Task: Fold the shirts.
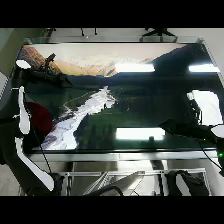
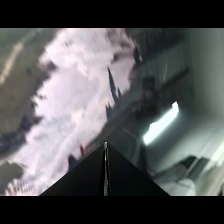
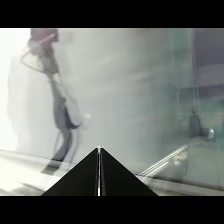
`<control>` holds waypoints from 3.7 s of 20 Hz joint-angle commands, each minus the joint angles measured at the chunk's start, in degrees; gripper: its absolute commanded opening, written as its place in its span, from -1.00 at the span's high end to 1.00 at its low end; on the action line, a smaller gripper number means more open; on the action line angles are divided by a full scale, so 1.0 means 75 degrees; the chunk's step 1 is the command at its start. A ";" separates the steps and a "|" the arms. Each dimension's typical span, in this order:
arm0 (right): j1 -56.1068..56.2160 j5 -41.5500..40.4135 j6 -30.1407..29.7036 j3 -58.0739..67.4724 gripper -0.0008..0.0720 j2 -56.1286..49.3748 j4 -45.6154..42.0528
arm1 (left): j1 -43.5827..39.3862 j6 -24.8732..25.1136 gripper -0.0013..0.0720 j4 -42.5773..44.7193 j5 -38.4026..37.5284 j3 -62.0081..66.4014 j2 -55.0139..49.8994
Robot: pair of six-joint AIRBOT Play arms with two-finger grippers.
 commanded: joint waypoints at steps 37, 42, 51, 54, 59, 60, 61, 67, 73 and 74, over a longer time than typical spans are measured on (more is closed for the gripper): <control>0.0006 -0.0647 -0.1043 -0.0003 -0.10 -0.0632 0.0332 | 0.4156 -0.1623 -0.92 0.5569 0.1008 -0.2014 0.0813; 0.0009 -0.0612 -0.1081 -0.0003 -0.10 -0.0632 0.0417 | 0.4156 -0.1247 0.80 0.4071 0.1055 -0.2011 0.0833; 0.0385 -0.0166 -0.1728 0.0000 0.34 -0.0592 0.1154 | 0.1967 -0.0781 0.93 -0.1585 -0.0484 0.0329 0.0994; 0.0778 0.0119 -0.1728 0.0000 0.34 -0.0425 0.1151 | 0.0353 -0.0522 0.93 -0.1903 -0.0321 -0.0446 0.1361; 0.1113 0.0172 -0.1725 0.0000 0.34 0.0160 0.1145 | -0.1935 -0.0458 0.93 -0.2294 -0.0428 -0.1087 0.1612; 0.1113 0.0172 -0.1725 0.0000 0.34 0.0291 0.1145 | -0.2285 -0.0423 0.93 -0.2288 -0.0530 -0.1201 0.1661; 0.1113 0.0160 -0.1722 0.0000 0.34 0.0420 0.1145 | -0.2550 -0.0396 0.93 -0.2226 -0.0571 -0.1306 0.1673; 0.1116 -0.1014 -0.1891 -0.0003 -0.45 0.0286 0.1154 | -0.2865 -0.0385 0.93 -0.1716 -0.0463 -0.1865 0.1667; 0.2439 -0.1676 -0.2838 -0.0003 -0.45 -0.1871 0.2025 | -0.2200 -0.0822 -0.95 0.0979 -0.0391 -0.1853 0.1670; 0.2888 -0.1955 -0.2844 -0.0003 -0.45 -0.2282 0.2028 | -0.2057 -0.0868 -0.95 0.1306 -0.0405 -0.1856 0.1670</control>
